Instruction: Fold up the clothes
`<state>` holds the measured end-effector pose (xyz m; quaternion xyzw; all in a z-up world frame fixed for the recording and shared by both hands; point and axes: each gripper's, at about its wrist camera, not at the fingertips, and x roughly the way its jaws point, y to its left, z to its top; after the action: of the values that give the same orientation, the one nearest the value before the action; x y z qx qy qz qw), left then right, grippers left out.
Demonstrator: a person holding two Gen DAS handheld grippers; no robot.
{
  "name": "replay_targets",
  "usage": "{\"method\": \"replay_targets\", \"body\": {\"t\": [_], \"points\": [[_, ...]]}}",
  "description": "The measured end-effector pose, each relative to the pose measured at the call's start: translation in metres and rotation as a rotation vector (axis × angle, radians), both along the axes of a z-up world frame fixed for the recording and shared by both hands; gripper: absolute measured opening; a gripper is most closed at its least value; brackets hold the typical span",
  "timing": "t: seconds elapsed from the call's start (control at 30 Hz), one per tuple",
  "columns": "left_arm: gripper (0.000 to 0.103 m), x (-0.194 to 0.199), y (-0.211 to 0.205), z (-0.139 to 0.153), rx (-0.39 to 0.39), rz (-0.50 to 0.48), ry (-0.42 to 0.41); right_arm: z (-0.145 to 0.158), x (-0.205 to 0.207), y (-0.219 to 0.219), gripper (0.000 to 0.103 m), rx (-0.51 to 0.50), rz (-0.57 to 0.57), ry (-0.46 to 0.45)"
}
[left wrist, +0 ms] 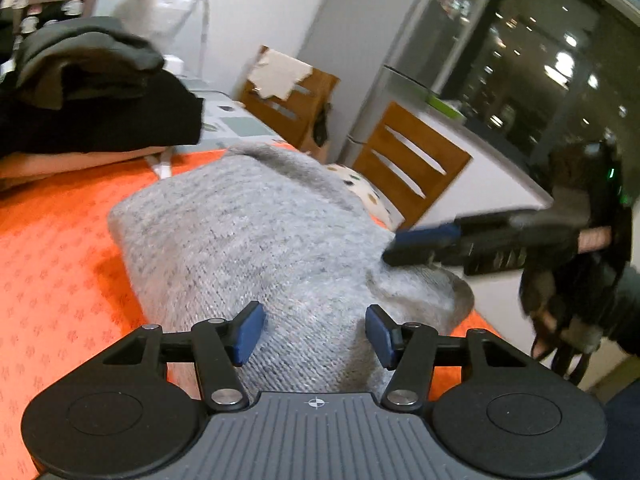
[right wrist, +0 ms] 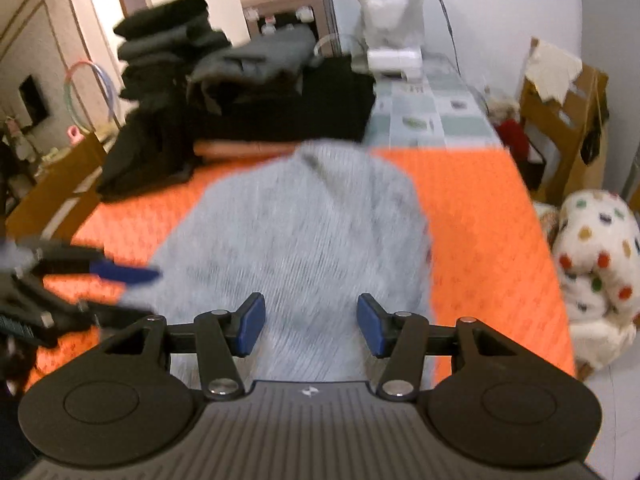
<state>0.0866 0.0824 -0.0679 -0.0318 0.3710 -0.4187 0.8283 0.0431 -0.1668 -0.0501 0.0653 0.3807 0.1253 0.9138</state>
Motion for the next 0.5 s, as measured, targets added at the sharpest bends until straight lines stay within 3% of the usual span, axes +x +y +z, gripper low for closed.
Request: {"method": "replay_targets", "body": {"t": [0.23, 0.4, 0.5], "points": [[0.059, -0.024, -0.013, 0.005, 0.007, 0.205, -0.024, 0.038, 0.057, -0.024, 0.056, -0.021, 0.142, -0.051], [0.059, -0.05, -0.021, 0.012, 0.026, 0.36, -0.051, 0.047, 0.108, -0.029, 0.039, 0.006, 0.275, -0.042], [0.059, -0.064, -0.03, 0.018, 0.053, 0.422, -0.063, 0.043, 0.139, -0.026, 0.034, 0.049, 0.339, -0.024]]}}
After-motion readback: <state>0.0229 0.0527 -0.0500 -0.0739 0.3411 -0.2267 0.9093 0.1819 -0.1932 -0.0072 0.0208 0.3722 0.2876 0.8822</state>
